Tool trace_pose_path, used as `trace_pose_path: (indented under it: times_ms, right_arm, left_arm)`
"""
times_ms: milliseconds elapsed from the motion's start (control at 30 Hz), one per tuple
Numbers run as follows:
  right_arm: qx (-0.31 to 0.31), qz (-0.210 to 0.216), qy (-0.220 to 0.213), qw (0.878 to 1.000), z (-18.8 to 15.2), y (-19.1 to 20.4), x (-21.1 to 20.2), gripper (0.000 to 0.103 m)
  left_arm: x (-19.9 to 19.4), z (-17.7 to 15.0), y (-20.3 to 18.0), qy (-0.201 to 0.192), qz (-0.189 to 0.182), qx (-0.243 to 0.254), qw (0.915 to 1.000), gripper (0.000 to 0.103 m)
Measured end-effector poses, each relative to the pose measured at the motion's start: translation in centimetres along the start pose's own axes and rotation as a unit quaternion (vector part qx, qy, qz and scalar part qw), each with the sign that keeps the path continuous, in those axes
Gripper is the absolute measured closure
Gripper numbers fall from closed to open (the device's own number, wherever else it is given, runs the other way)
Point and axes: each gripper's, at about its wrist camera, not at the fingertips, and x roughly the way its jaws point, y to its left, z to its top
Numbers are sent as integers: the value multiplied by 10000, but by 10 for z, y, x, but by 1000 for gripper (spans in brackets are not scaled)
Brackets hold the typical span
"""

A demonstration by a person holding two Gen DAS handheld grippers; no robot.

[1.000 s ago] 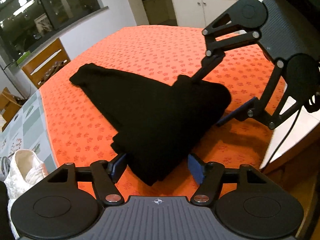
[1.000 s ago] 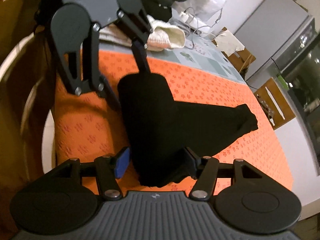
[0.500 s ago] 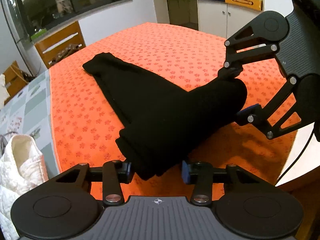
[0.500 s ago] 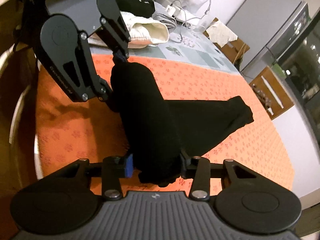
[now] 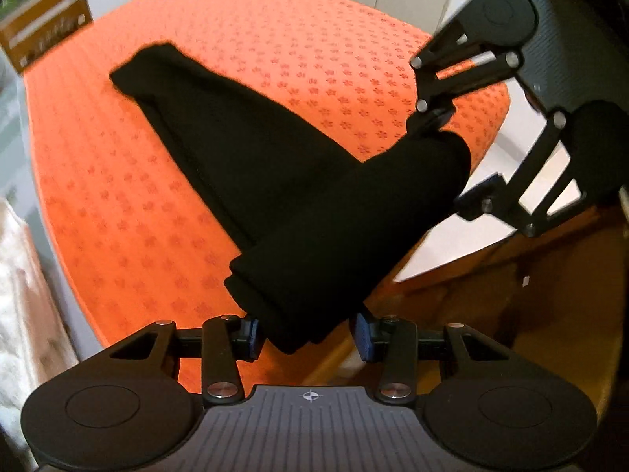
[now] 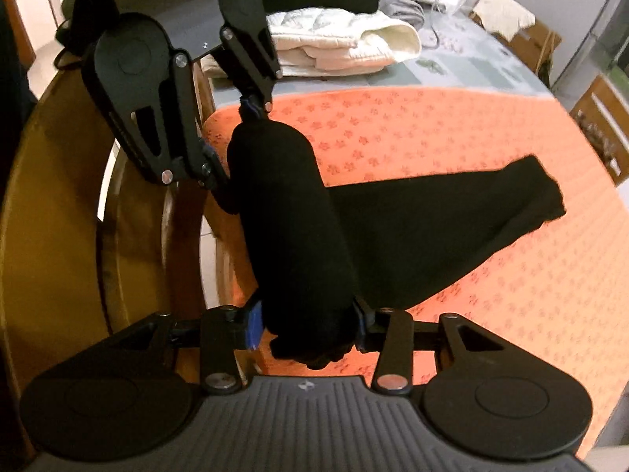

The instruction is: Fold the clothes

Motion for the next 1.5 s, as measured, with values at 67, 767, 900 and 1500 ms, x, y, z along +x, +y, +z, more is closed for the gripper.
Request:
trace_pose_path:
  times_ms: [67,767,900,1500]
  right_arm:
    - [256,149,0,9996,1,-8,1,54]
    - [2998,-431,-1262,9446,-38,-103,16,41]
    - [3095,-761,-1391,9376,-37,-103,19,41]
    - [2794,-509,-1529,9466,-65,-53,22,40]
  left_arm:
    - [2,2,10,-11,-162,-354,9992,55]
    - [-12,12,65,-1283,608,-2600,9551,47]
    - [-5,16,70,-1362,794,-2669,9507,47]
    - [13,-7,37,-1247,441,-896,9872,41]
